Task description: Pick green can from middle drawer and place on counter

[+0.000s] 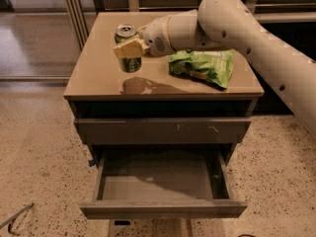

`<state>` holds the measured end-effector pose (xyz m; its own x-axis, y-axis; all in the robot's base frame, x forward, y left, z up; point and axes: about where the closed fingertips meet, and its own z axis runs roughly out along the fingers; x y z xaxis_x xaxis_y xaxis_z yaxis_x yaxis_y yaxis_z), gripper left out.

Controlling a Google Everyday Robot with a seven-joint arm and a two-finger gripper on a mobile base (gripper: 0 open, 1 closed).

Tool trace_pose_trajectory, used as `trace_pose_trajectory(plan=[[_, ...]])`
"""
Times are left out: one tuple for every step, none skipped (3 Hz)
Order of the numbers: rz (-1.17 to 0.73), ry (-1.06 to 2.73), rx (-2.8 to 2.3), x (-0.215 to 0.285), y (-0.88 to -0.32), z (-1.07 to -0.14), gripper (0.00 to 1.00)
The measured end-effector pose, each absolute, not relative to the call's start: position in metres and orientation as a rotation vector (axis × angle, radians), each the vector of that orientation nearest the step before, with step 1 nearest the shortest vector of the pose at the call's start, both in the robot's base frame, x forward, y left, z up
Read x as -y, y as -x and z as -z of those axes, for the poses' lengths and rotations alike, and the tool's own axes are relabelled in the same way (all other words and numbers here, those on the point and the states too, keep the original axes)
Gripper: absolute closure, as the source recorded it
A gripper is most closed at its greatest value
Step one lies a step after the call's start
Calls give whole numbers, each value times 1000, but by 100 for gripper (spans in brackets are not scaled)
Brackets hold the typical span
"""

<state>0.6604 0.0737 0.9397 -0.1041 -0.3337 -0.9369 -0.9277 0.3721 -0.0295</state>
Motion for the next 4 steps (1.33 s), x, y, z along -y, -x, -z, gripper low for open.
trace_pose_trajectory(plan=[[-778,1128,-1695,-79,-672,-926,100],[-807,1112,-1753,-83,-678,-914,100],[-839,1091,-1796,-85,-681,-904,100],[-872,1070,-1804,-88,-680,-893,100]])
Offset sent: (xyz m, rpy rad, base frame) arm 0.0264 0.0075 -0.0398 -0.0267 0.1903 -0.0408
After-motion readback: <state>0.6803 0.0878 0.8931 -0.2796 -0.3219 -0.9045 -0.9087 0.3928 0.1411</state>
